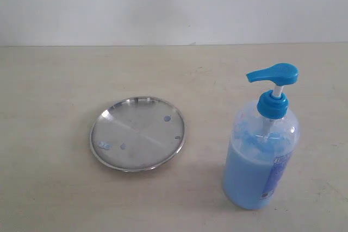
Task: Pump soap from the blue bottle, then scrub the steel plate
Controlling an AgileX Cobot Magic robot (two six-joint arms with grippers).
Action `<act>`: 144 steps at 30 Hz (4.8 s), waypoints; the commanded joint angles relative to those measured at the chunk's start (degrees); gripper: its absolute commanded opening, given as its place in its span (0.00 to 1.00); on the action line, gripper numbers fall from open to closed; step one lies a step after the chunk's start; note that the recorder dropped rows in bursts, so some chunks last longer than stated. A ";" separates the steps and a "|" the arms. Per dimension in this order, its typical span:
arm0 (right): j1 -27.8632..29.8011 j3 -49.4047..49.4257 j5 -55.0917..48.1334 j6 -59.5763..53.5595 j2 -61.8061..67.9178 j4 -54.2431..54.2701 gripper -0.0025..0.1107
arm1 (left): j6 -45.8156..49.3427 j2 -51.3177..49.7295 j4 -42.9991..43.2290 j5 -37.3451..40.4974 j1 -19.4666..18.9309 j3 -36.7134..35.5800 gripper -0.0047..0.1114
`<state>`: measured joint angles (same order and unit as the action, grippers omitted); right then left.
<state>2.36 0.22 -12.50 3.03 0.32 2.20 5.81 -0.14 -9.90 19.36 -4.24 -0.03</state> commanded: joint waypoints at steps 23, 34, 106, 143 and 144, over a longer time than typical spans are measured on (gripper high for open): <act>-0.20 -31.59 20.85 24.10 13.00 -24.32 0.08 | 0.32 0.14 0.29 -0.35 -0.20 0.03 0.07; -0.20 -39.66 13.56 48.58 41.86 -60.12 0.47 | 0.32 0.14 0.29 -0.35 -0.20 0.03 0.07; -37.96 -24.86 8.70 21.49 79.63 -24.53 0.82 | 0.32 0.14 0.29 -0.35 -0.20 0.03 0.07; -36.05 -24.86 56.01 -7.98 97.39 16.74 0.74 | 0.32 0.14 0.29 -0.35 -0.20 0.03 0.07; -36.05 -24.86 56.70 -7.98 97.55 17.61 0.68 | 0.32 0.14 0.29 -0.35 -0.20 0.03 0.07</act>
<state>-33.86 -24.61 41.15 -4.44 97.34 15.14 5.81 -0.14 -9.90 19.36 -4.24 -0.03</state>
